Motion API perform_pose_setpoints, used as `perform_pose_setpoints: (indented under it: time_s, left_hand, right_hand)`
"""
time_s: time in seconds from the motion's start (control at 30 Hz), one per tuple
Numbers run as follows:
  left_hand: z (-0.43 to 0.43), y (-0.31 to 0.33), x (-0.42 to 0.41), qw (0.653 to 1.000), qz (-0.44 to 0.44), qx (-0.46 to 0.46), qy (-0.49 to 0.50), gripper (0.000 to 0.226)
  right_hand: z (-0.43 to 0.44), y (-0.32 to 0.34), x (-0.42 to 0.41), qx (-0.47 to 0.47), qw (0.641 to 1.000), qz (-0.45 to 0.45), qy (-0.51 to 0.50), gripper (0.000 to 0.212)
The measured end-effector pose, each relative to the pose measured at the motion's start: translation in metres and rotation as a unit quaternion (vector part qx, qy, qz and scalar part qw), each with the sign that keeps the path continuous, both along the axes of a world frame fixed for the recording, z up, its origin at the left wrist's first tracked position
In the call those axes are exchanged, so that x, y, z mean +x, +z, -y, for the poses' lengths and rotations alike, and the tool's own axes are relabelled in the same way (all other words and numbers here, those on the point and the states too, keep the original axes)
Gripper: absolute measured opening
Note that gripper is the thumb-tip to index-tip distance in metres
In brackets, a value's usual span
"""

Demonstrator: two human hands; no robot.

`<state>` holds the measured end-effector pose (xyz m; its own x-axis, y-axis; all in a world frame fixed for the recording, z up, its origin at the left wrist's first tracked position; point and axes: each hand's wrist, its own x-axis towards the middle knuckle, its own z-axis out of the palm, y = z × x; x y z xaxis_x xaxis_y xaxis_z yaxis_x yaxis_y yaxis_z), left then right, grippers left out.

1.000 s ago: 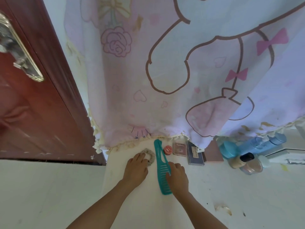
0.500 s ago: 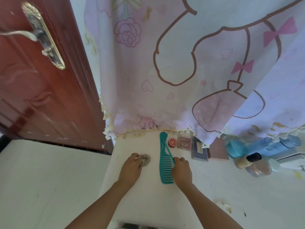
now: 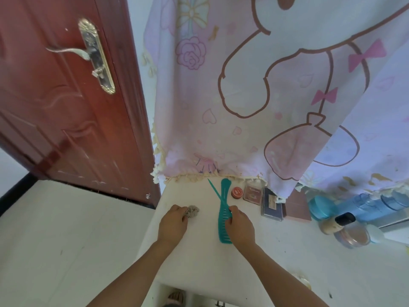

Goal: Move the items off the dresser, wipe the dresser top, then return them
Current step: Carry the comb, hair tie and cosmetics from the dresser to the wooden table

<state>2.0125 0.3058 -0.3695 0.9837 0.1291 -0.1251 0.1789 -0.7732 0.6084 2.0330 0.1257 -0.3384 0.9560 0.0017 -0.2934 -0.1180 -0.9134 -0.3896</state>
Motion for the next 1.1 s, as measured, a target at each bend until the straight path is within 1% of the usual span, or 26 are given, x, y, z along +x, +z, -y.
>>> perform_pose_setpoints:
  time_s: [0.1,0.2,0.33,0.4,0.47,0.53,0.6,0.7,0.8,0.87,0.9,0.93,1.1]
  left_hand:
    - [-0.017,0.013,-0.006,0.998,0.037,-0.012,0.057,0.028]
    - [-0.041,0.033,-0.019,0.990,0.063,-0.008,0.128,0.028]
    - [-0.080,0.057,-0.053,0.965,0.104,-0.004,0.240,0.031]
    - [-0.099,0.065,-0.081,0.948,0.105,-0.004,0.300,0.031]
    - [-0.117,0.068,-0.114,0.925,0.112,-0.003,0.363,0.030]
    - [-0.132,0.072,-0.152,0.899,0.105,0.007,0.425,0.030]
    - [-0.145,0.077,-0.191,0.875,0.096,0.024,0.474,0.029]
    - [-0.164,0.090,-0.254,0.837,0.094,0.051,0.537,0.029]
    - [-0.187,0.100,-0.321,0.789,0.117,0.063,0.600,0.029]
    - [-0.203,0.106,-0.369,0.757,0.131,0.072,0.636,0.029]
    - [-0.211,0.109,-0.393,0.741,0.138,0.077,0.653,0.030]
    - [-0.220,0.112,-0.418,0.724,0.144,0.080,0.670,0.030]
    - [-0.261,0.126,-0.549,0.653,0.162,0.095,0.734,0.026]
  right_hand:
    - [-0.026,0.013,0.005,0.001,0.997,0.050,0.065,0.030]
    - [-0.056,0.025,0.008,0.000,0.985,0.090,0.145,0.033]
    - [-0.104,0.037,0.009,0.003,0.952,0.135,0.277,0.034]
    - [-0.130,0.043,0.003,0.008,0.933,0.146,0.329,0.034]
    - [-0.157,0.048,-0.009,0.035,0.912,0.167,0.372,0.033]
    - [-0.187,0.051,-0.024,0.089,0.871,0.212,0.434,0.033]
    - [-0.215,0.058,-0.046,0.077,0.828,0.243,0.499,0.041]
    - [-0.256,0.071,-0.090,0.071,0.782,0.272,0.556,0.047]
    - [-0.300,0.079,-0.143,0.087,0.740,0.254,0.617,0.046]
    - [-0.331,0.082,-0.181,0.105,0.718,0.221,0.652,0.036]
    - [-0.348,0.083,-0.202,0.131,0.711,0.203,0.661,0.031]
    - [-0.365,0.083,-0.223,0.144,0.701,0.193,0.672,0.030]
    - [-0.452,0.084,-0.338,0.157,0.617,0.191,0.747,0.037]
